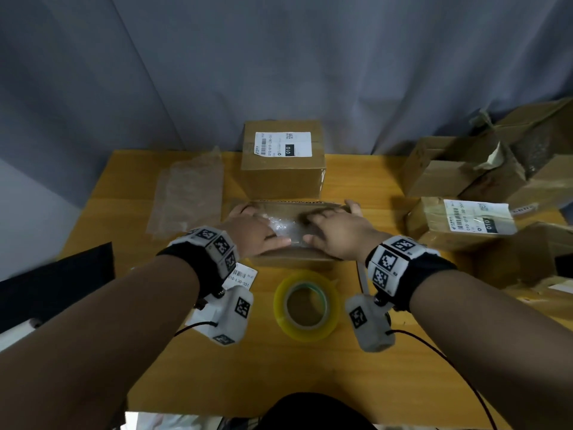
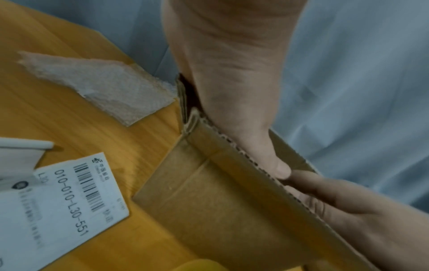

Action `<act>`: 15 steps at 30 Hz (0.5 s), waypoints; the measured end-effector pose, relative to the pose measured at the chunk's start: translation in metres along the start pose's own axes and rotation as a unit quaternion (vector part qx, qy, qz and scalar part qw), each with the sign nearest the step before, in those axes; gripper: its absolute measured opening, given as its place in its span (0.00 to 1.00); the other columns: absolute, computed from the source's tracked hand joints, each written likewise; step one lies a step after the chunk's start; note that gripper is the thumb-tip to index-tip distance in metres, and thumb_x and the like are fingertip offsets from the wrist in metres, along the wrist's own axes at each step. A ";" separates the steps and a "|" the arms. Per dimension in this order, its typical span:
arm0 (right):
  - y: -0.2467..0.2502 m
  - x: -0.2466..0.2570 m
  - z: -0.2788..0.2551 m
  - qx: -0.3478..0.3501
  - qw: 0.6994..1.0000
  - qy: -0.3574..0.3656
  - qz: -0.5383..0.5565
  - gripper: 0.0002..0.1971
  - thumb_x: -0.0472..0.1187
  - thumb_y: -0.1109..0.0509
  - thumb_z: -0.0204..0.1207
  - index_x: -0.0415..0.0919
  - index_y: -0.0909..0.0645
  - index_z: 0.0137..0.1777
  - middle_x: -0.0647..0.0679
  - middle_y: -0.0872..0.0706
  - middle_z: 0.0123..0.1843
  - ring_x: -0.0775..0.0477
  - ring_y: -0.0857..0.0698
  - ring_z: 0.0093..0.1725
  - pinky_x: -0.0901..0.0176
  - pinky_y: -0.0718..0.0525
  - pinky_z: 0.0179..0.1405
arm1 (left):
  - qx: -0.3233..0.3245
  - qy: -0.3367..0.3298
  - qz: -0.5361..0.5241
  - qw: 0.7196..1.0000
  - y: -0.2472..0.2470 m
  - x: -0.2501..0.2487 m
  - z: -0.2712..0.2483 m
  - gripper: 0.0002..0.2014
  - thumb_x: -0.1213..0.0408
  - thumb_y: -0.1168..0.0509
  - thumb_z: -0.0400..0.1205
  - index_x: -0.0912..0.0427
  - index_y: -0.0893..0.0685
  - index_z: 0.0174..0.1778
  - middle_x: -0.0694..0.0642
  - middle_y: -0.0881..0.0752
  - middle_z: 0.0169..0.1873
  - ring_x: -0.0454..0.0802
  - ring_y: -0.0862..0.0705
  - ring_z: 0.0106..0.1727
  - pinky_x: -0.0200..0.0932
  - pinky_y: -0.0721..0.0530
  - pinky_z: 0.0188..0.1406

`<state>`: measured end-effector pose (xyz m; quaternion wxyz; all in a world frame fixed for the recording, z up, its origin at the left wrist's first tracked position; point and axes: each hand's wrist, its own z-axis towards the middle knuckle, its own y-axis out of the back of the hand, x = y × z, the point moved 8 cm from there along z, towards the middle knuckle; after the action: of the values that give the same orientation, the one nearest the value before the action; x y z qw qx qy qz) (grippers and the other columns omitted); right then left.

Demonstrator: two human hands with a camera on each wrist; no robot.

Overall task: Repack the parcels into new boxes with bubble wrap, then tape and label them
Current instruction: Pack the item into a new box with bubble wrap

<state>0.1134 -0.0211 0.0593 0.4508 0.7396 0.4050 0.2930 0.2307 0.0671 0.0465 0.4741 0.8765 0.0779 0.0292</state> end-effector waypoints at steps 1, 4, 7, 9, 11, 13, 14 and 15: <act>0.010 -0.001 -0.002 -0.038 0.999 -0.003 0.021 0.29 0.62 0.51 0.83 0.49 0.37 0.80 0.46 0.29 0.78 0.44 0.33 0.78 0.41 0.52 0.78 | -0.037 0.005 -0.013 0.999 0.009 0.005 -0.004 0.39 0.29 0.64 0.78 0.46 0.20 0.69 0.51 0.27 0.75 0.54 0.39 0.77 0.58 0.48 0.78; 0.035 -0.006 -0.010 -0.135 0.989 -0.008 0.062 0.27 0.58 0.45 0.83 0.50 0.37 0.80 0.47 0.29 0.76 0.44 0.32 0.75 0.46 0.42 0.73 | -0.147 0.039 -0.059 0.987 0.028 0.023 -0.026 0.22 0.41 0.46 0.82 0.48 0.20 0.64 0.51 0.27 0.70 0.53 0.33 0.71 0.54 0.37 0.73; 0.037 -0.010 -0.010 -0.115 0.990 -0.019 0.079 0.33 0.58 0.40 0.80 0.53 0.44 0.83 0.49 0.43 0.84 0.42 0.43 0.81 0.41 0.45 0.77 | -0.243 0.091 -0.121 0.958 0.041 0.041 -0.049 0.21 0.51 0.33 0.78 0.52 0.24 0.67 0.53 0.30 0.65 0.53 0.29 0.66 0.46 0.31 0.65; 0.030 -0.014 -0.006 -0.064 0.992 -0.036 0.105 0.38 0.60 0.37 0.79 0.54 0.50 0.84 0.51 0.51 0.86 0.41 0.52 0.84 0.36 0.50 0.79 | -0.259 0.113 -0.208 0.936 0.039 0.051 -0.053 0.25 0.54 0.28 0.76 0.53 0.28 0.66 0.49 0.28 0.59 0.47 0.24 0.55 0.40 0.28 0.54; 0.025 -0.014 -0.003 -0.041 0.991 -0.046 0.117 0.42 0.60 0.36 0.78 0.55 0.55 0.85 0.52 0.57 0.86 0.40 0.57 0.84 0.34 0.51 0.79 | -0.254 0.085 -0.287 0.920 0.030 0.053 -0.046 0.28 0.51 0.26 0.71 0.50 0.30 0.64 0.46 0.22 0.52 0.45 0.19 0.47 0.47 0.19 0.50; 0.023 -0.013 0.000 -0.024 0.991 -0.052 0.118 0.45 0.60 0.34 0.77 0.56 0.60 0.84 0.52 0.63 0.86 0.39 0.60 0.84 0.32 0.51 0.79 | -0.247 0.067 -0.317 0.913 0.018 0.053 -0.039 0.31 0.45 0.28 0.67 0.48 0.32 0.62 0.46 0.20 0.46 0.47 0.16 0.44 0.56 0.15 0.47; 0.022 -0.013 0.001 -0.011 0.991 -0.056 0.120 0.47 0.61 0.34 0.76 0.56 0.63 0.84 0.52 0.66 0.85 0.38 0.61 0.84 0.31 0.52 0.79 | -0.251 0.070 -0.330 0.907 0.014 0.055 -0.036 0.31 0.45 0.29 0.66 0.48 0.32 0.62 0.46 0.20 0.46 0.48 0.16 0.45 0.57 0.15 0.47; 0.021 -0.012 0.003 0.000 0.991 -0.059 0.121 0.48 0.61 0.33 0.75 0.57 0.65 0.84 0.53 0.69 0.85 0.37 0.61 0.84 0.30 0.51 0.79 | -0.260 0.072 -0.330 0.905 0.014 0.055 -0.037 0.31 0.49 0.27 0.67 0.49 0.31 0.62 0.47 0.19 0.46 0.48 0.16 0.46 0.57 0.15 0.48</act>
<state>0.1161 -0.0384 0.0759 0.4347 0.7994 0.2850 0.3014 0.2824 0.0986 0.0774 0.6605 0.6419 0.3868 -0.0466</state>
